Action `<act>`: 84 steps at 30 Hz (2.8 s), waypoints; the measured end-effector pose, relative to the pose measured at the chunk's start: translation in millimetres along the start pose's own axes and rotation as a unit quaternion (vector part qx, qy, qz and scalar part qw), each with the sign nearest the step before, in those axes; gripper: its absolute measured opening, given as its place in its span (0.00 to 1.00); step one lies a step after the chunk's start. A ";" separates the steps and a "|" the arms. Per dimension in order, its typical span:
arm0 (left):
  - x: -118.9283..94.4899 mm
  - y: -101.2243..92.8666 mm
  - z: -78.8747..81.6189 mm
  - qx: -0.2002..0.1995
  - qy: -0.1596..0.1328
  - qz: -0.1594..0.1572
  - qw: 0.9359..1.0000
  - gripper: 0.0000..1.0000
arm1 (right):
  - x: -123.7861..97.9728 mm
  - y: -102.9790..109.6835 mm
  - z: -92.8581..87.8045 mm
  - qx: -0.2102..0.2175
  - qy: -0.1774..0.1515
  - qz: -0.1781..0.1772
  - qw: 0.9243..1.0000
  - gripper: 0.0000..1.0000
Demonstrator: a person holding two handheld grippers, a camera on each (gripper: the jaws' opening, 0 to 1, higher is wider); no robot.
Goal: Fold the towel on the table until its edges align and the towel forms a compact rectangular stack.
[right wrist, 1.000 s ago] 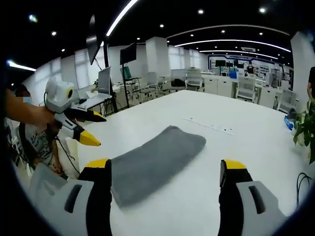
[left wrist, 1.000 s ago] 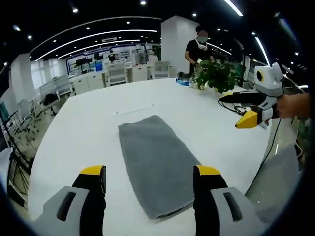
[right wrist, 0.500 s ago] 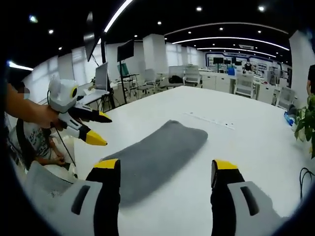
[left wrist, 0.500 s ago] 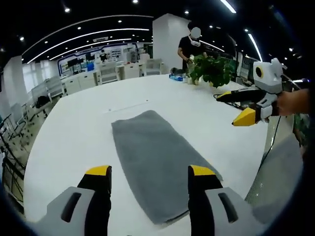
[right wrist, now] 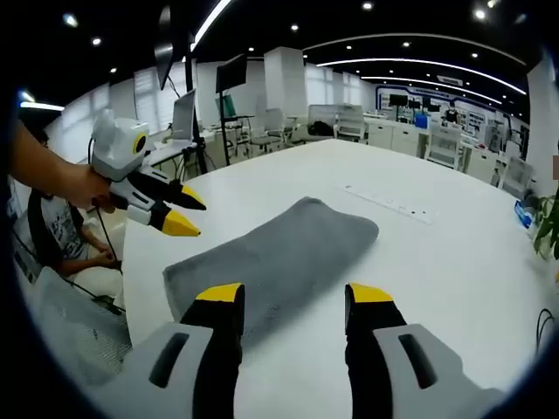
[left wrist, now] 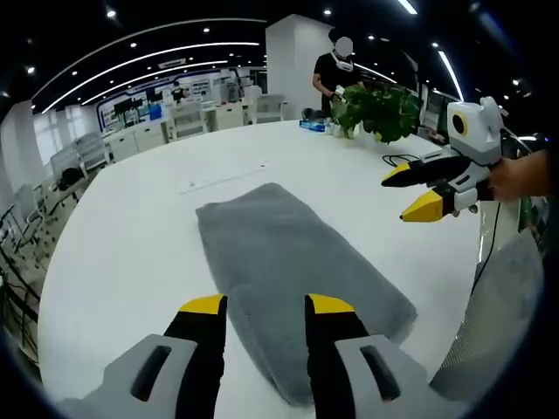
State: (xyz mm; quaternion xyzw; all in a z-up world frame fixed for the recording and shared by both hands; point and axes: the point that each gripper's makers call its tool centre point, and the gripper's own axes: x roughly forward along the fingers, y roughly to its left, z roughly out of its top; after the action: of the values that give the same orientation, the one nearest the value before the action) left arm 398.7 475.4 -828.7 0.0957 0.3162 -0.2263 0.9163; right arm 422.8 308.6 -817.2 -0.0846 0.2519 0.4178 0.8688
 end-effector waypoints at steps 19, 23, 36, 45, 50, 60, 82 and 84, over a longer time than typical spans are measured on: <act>38.0 6.9 -61.2 -0.010 0.084 -0.025 0.996 0.28 | 50.8 33.9 -50.8 -0.009 0.078 0.040 0.996 0.32; 38.2 -0.8 -66.3 -0.049 0.089 -0.045 0.994 0.19 | 53.5 40.7 -65.2 -0.013 0.101 0.052 0.993 0.30; 41.2 -20.9 -69.2 -0.025 0.078 -0.065 0.994 0.09 | 45.8 43.7 -87.4 -0.074 0.142 0.054 0.986 0.24; 48.3 -49.3 -62.6 -0.017 0.079 -0.081 0.993 0.09 | 19.2 35.4 -97.7 -0.065 0.152 0.045 0.985 0.24; 53.3 -66.1 -58.0 -0.016 0.081 -0.084 0.993 0.09 | 4.8 26.4 -104.8 -0.063 0.155 0.046 0.985 0.24; 65.0 -106.4 -47.5 -0.022 0.086 -0.085 0.992 0.09 | -28.5 3.6 -122.3 -0.052 0.156 0.047 0.985 0.23; 83.8 -162.7 -32.2 -0.025 0.086 -0.098 0.991 0.09 | -72.0 -33.8 -147.7 -0.034 0.143 0.037 0.988 0.23; 84.2 -166.8 -31.6 -0.024 0.087 -0.101 0.991 0.09 | -74.9 -35.6 -149.4 -0.032 0.143 0.035 0.989 0.24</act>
State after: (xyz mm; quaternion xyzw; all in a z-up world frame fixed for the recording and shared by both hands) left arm 361.2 309.0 -911.2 0.0610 0.4075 -0.3007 0.8601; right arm 356.0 181.3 -909.7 -0.1623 0.3626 0.4399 0.8054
